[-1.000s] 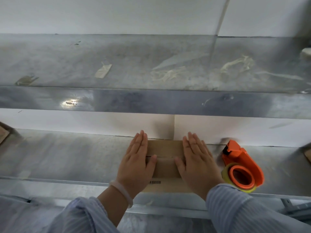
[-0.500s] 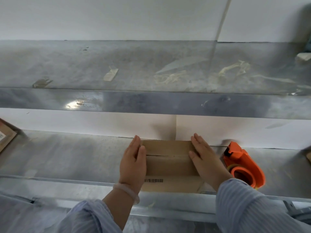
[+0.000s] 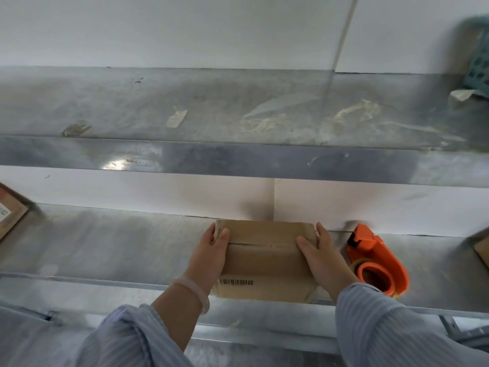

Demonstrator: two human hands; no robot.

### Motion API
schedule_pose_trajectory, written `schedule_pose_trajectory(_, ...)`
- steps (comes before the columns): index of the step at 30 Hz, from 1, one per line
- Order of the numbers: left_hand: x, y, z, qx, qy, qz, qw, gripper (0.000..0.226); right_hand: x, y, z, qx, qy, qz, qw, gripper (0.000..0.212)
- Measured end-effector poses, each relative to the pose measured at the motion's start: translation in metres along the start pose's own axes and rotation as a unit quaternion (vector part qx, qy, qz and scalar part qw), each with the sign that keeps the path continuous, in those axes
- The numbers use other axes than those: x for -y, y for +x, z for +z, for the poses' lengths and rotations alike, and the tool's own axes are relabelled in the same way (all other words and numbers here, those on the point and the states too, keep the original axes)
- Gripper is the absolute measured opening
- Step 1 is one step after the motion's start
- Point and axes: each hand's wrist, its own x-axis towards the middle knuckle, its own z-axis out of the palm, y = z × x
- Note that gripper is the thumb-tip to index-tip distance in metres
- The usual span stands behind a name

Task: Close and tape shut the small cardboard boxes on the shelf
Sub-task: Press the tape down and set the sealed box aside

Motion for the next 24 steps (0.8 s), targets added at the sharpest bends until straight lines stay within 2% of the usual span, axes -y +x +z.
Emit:
schedule_pose_trajectory(3, -0.004, -0.009, -0.006, 0.053, -0.001, 0.027, 0.998, 0.054, 0.003, -0.009, -0.004, 0.006, 0.001, -0.016, 1.000, 0.049)
schedule_pose_trajectory(6, -0.003, -0.021, -0.013, 0.106, -0.023, 0.083, 0.991, 0.053, 0.007, -0.017, -0.010, -0.007, 0.018, -0.030, 0.999, 0.044)
schedule_pose_trajectory(11, 0.010, -0.033, -0.032, 0.084, -0.031, 0.140, 0.986, 0.097, 0.005, -0.030, -0.021, 0.006, 0.048, -0.024, 0.999, 0.048)
schedule_pose_trajectory(16, 0.011, -0.044, -0.045, 0.112, 0.075, 0.242, 0.961, 0.115, 0.003, -0.035, -0.030, 0.017, 0.063, -0.010, 0.998, 0.049)
schedule_pose_trajectory(18, 0.008, -0.046, -0.049, 0.124, 0.127, 0.262, 0.949, 0.118, 0.005, -0.035, -0.033, 0.029, 0.072, -0.005, 0.997, 0.048)
schedule_pose_trajectory(21, 0.006, -0.049, -0.050, 0.138, 0.145, 0.280, 0.939, 0.119, 0.008, -0.035, -0.035, 0.047, 0.066, -0.013, 0.997, 0.046)
schedule_pose_trajectory(24, 0.009, -0.056, -0.050, 0.114, 0.152, 0.289, 0.938, 0.109, 0.015, -0.035, -0.032, 0.058, 0.048, -0.034, 0.997, 0.047)
